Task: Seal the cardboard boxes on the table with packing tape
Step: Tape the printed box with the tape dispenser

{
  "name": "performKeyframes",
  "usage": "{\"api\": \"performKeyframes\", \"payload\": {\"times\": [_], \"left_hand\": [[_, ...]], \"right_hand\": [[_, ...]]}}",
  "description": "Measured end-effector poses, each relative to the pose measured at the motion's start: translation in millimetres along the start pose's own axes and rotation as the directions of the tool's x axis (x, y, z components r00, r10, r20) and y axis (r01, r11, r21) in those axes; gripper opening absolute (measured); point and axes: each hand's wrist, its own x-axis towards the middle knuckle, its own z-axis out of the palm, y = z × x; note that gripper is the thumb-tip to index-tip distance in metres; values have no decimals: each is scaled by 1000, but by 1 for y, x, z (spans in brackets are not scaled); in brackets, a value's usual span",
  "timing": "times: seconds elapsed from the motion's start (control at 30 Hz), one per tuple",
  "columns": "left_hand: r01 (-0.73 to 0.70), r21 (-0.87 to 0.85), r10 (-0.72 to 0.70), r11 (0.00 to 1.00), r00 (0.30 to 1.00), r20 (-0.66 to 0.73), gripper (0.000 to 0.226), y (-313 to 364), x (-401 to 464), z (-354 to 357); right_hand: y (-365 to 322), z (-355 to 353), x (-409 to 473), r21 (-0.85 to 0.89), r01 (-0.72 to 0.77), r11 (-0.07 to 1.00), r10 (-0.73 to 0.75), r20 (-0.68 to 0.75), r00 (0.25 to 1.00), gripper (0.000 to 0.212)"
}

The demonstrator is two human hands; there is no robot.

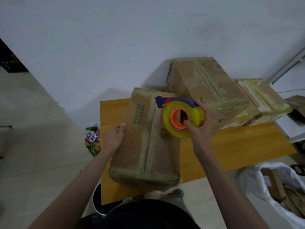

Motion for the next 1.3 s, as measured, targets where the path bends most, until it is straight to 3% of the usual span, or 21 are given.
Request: {"api": "performKeyframes", "payload": {"times": [0.17, 0.27, 0.33, 0.43, 0.53, 0.73, 0.93, 1.07, 1.2, 1.3], "left_hand": [[-55, 9, 55, 998, 998, -9, 40, -6, -17, -3], [-51, 96, 51, 994, 999, 7, 40, 4, -9, -6], [-122, 173, 119, 977, 993, 28, 44, 14, 3, -7], [-310, 376, 289, 873, 951, 112, 62, 33, 30, -4], [-409, 537, 368, 737, 910, 188, 72, 62, 64, 2], [-493, 709, 357, 505, 867, 348, 78, 90, 117, 13], [-512, 715, 375, 476, 853, 362, 70, 79, 115, 16], [-489, 690, 345, 534, 871, 350, 76, 72, 101, 8], [-444, 650, 316, 617, 896, 312, 78, 62, 80, -3], [-430, 652, 313, 624, 902, 296, 79, 52, 71, -7]], "right_hand": [[6, 9, 6, -24, 13, 1000, -13, 19, 1000, 68], [15, 11, 5, -37, 1, 999, -1, 17, 1000, 67], [19, 11, 3, -42, -9, 999, 9, 2, 1000, 68], [24, 9, 0, -32, -18, 999, 18, -14, 1000, 68], [25, 6, -2, -46, 10, 999, -11, -11, 1000, 66], [21, -2, -5, -121, 45, 992, -46, -3, 999, 55], [12, -11, 0, -338, 43, 940, -54, -25, 998, 54], [9, -16, 5, -424, 24, 905, -25, 3, 1000, 52], [7, -19, 13, -432, -19, 902, 48, 57, 997, 57], [7, -15, 20, -399, -25, 917, 65, 86, 994, 60]]}}
